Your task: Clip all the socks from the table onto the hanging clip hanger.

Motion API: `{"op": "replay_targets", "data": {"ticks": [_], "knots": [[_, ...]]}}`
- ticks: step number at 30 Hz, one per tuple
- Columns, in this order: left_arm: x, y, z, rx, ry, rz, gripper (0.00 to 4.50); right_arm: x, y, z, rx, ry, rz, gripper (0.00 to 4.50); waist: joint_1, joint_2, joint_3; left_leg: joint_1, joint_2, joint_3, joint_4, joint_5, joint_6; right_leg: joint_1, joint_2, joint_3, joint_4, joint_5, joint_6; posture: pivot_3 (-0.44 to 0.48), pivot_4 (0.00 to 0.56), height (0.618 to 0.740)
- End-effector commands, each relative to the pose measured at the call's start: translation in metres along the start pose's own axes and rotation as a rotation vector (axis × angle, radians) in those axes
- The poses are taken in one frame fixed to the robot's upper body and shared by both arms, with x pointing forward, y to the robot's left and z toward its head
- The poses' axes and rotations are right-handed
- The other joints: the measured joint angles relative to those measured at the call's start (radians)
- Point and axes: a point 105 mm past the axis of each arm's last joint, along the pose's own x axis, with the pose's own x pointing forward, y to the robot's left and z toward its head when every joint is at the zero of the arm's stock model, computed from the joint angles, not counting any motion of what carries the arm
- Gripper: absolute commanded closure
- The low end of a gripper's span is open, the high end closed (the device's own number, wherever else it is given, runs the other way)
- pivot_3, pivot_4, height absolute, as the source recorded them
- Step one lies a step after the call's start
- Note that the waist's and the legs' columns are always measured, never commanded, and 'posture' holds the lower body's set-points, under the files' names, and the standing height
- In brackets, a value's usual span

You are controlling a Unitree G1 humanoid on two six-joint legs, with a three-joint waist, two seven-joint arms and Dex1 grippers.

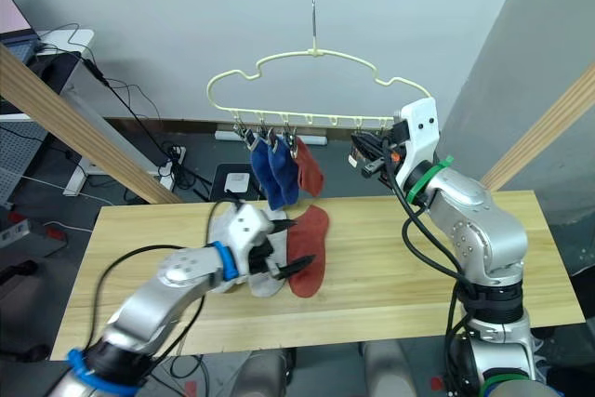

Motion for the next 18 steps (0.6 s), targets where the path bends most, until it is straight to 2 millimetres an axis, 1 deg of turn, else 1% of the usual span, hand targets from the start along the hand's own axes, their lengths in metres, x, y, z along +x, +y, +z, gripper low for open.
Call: {"op": "replay_targets", "data": {"ticks": [1, 3, 4, 7, 9, 11, 13, 16, 18], "knots": [[0.016, 0.009, -0.013, 0.094, 0.029, 0.020, 0.00, 0.001, 0.001, -0.001, 0.015, 0.002, -0.008, 4.49, -0.007, 0.000, 0.000, 0.000, 0.000, 0.000, 0.000, 0.000, 0.000, 0.000, 0.000, 0.000, 0.000, 0.000, 0.000, -0.151, 0.304, 0.740], [0.020, 0.016, -0.013, 0.126, 0.018, 0.040, 0.00, 0.002, 0.002, 0.001, 0.027, -0.006, -0.012, 4.49, -0.010, 0.000, 0.000, 0.000, 0.000, 0.000, 0.000, 0.000, 0.000, -0.001, 0.000, 0.000, 0.002, 0.001, -0.001, -0.151, 0.304, 0.740], [0.021, 0.021, -0.017, 0.118, 0.040, 0.054, 0.00, 0.002, 0.002, 0.001, 0.025, -0.009, -0.018, 4.49, -0.011, 0.000, 0.000, 0.000, 0.000, 0.000, 0.000, 0.000, 0.000, -0.002, 0.000, 0.000, 0.003, 0.001, -0.001, -0.170, 0.305, 0.740], [0.022, 0.027, -0.032, 0.072, 0.101, 0.070, 0.00, -0.001, 0.001, 0.001, 0.024, -0.011, -0.043, 4.49, -0.015, 0.001, 0.000, 0.000, 0.000, 0.000, 0.000, 0.000, 0.000, -0.002, 0.000, 0.000, 0.005, 0.001, -0.001, -0.180, 0.304, 0.740], [0.023, 0.025, -0.039, 0.065, 0.122, 0.051, 0.00, -0.003, 0.000, 0.000, 0.025, -0.010, -0.056, 4.49, -0.017, 0.000, 0.000, 0.000, 0.000, 0.000, 0.000, 0.000, 0.000, -0.002, 0.000, 0.000, 0.005, 0.001, -0.001, -0.189, 0.300, 0.740], [0.025, 0.018, -0.048, 0.048, 0.156, 0.014, 0.00, -0.004, -0.001, 0.001, 0.025, -0.013, -0.072, 4.49, -0.017, 0.001, -0.001, 0.001, 0.000, -0.001, 0.001, 0.000, 0.000, -0.001, 0.000, 0.000, 0.006, 0.001, -0.001, -0.189, 0.300, 0.740], [0.028, 0.013, -0.050, 0.035, 0.161, -0.010, 0.00, -0.004, -0.002, 0.001, 0.027, -0.015, -0.081, 4.49, -0.017, 0.001, -0.001, 0.003, 0.000, 0.000, 0.001, 0.000, 0.000, 0.000, 0.000, 0.000, 0.007, 0.001, -0.001, -0.189, 0.300, 0.740], [0.032, 0.008, -0.046, 0.051, 0.133, -0.048, 0.55, -0.005, -0.002, 0.001, 0.029, -0.014, -0.090, 4.50, -0.018, 0.002, -0.003, 0.007, 0.000, 0.000, 0.000, 0.000, 0.000, 0.004, 0.000, 0.000, 0.007, 0.000, -0.001, -0.201, 0.294, 0.740], [0.034, 0.005, -0.044, 0.056, 0.123, -0.064, 1.08, -0.005, -0.002, 0.000, 0.029, -0.014, -0.091, 4.50, -0.021, 0.002, -0.003, 0.007, 0.000, 0.000, 0.000, 0.000, 0.000, 0.004, 0.000, 0.001, 0.007, 0.000, -0.001, -0.201, 0.291, 0.740]]}}
